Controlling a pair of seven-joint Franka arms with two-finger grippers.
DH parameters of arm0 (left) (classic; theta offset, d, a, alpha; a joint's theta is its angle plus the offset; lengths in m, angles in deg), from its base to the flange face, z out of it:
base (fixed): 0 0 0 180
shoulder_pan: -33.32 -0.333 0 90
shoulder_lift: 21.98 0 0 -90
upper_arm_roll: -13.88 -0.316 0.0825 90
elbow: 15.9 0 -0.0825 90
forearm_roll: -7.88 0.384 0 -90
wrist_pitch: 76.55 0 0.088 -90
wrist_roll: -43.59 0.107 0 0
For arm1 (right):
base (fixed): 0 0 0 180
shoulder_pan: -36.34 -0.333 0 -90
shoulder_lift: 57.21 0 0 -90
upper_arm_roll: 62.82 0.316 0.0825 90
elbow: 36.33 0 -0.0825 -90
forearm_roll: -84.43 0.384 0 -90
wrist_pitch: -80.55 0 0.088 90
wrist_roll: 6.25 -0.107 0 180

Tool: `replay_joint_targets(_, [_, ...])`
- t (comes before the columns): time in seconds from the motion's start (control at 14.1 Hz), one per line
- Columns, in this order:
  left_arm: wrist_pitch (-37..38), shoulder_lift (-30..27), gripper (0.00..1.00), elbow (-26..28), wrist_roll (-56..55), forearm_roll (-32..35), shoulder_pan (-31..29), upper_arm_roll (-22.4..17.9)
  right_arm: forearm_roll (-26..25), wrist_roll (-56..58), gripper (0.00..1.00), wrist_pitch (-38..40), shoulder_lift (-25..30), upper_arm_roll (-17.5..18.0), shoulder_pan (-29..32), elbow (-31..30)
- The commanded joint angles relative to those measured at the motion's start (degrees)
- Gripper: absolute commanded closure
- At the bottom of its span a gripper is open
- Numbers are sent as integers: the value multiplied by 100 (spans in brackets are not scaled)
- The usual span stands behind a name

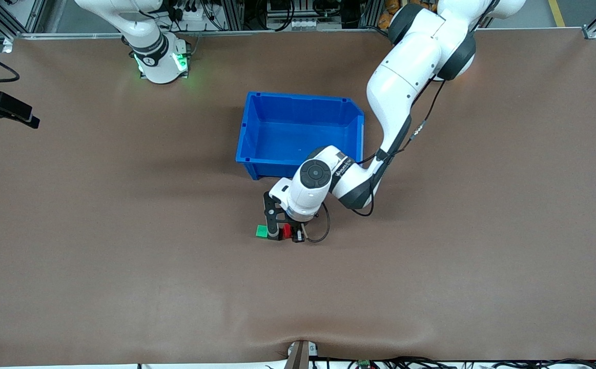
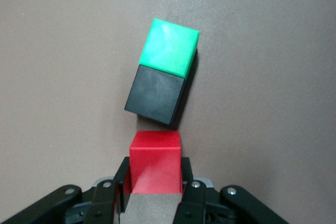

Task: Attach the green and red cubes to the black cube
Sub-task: 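Press the red cube against the black cube's free side with the left gripper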

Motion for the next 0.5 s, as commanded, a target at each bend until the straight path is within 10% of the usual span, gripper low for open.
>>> replay_joint_targets(0.0, [-270, 491, 100, -532, -100, -39, 131, -7, -48, 27, 0, 29, 78, 70, 23, -35])
replay_joint_targets(0.43, [-359, 527, 100, -532, -100, -39, 131, -16, -48, 19, 0, 29, 78, 70, 23, -35])
